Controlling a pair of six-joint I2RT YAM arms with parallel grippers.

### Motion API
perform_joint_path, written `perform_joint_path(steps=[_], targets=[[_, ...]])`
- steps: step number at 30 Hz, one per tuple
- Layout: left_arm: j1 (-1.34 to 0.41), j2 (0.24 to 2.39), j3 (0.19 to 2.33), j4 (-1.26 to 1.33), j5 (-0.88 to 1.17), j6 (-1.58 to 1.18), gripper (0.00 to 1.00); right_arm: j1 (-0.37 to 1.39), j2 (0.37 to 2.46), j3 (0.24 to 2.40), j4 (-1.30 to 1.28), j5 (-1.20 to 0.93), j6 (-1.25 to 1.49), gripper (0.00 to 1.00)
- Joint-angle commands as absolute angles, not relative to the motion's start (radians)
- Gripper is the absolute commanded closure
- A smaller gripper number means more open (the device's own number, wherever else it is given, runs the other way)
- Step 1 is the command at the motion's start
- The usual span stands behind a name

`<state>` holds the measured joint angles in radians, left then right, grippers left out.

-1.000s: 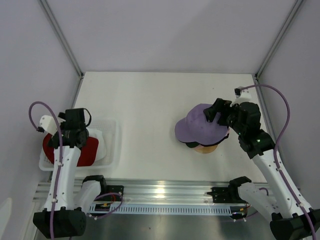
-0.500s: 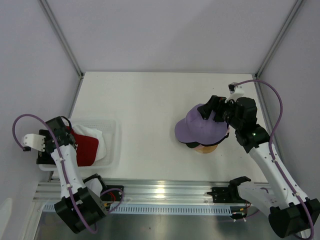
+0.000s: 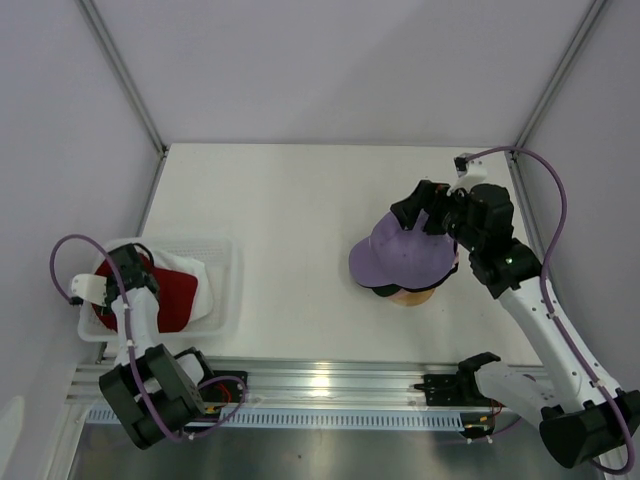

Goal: Stack the hats

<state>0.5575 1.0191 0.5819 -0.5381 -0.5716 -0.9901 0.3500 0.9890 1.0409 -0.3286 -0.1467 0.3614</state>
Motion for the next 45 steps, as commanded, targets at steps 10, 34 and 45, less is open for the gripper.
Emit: perform_joint_path(steps=[10, 34, 45], targets=[[0.465, 0.689, 0.752, -0.538, -0.265, -0.640, 0.99, 0.380, 1.014, 1.118, -0.304, -0.092, 0.324, 0.00], [-0.162, 0.995, 1.282, -0.400, 1.046, -0.054, 0.99, 0.362, 0.992, 1.117, -0.077, -0.489, 0.391, 0.00], [-0.314, 1.273, 1.439, -0.308, 1.160, -0.028, 0.99, 0.373, 0.901, 1.081, -0.233, -0.454, 0.391, 0.10]])
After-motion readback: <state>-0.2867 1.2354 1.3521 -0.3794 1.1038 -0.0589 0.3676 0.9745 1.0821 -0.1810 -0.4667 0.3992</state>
